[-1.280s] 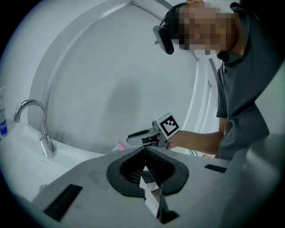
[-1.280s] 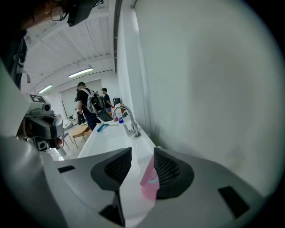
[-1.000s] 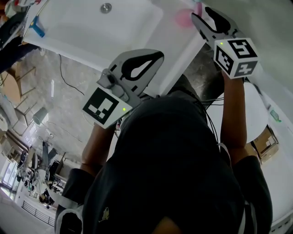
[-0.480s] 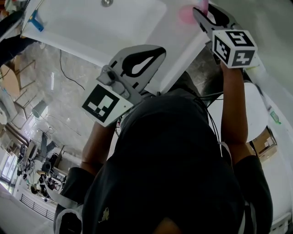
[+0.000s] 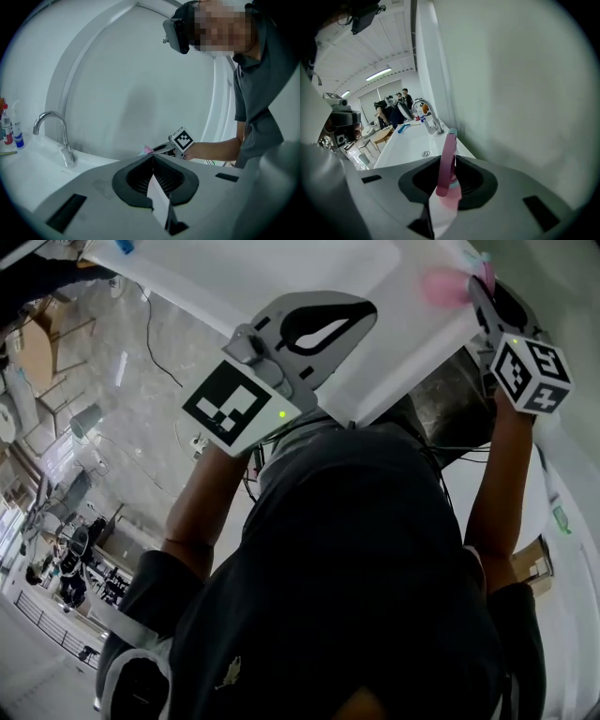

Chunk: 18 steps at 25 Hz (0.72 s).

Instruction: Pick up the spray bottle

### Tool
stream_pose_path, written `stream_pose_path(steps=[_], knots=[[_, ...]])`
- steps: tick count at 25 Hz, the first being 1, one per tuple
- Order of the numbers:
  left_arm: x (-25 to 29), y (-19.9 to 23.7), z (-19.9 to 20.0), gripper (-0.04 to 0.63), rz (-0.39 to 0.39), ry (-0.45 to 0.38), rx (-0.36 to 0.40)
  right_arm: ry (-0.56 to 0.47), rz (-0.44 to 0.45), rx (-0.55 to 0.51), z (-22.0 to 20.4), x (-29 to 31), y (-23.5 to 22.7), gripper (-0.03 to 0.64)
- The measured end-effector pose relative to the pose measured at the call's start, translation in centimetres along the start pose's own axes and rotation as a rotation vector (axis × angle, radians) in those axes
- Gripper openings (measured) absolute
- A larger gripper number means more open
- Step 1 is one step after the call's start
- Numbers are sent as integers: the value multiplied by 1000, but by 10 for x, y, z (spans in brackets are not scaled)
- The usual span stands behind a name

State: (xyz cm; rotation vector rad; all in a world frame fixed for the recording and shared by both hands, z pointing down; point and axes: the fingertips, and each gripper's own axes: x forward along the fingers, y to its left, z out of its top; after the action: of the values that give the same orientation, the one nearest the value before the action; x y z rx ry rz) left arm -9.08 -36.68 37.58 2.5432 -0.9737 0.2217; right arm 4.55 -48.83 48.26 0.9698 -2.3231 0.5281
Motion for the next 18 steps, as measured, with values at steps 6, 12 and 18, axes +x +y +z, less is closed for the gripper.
stream_pose_path(steps=[6,12,18], knots=[[-38,24,9,6,19,-22,49,-107,38,28,37,-17,33,94],[-62,18,6,6,10,-42,73,-209,70,-15,74,-52,72,94],[-77,5,10,6,-2,-72,97,-311,48,-80,104,-95,98,91]])
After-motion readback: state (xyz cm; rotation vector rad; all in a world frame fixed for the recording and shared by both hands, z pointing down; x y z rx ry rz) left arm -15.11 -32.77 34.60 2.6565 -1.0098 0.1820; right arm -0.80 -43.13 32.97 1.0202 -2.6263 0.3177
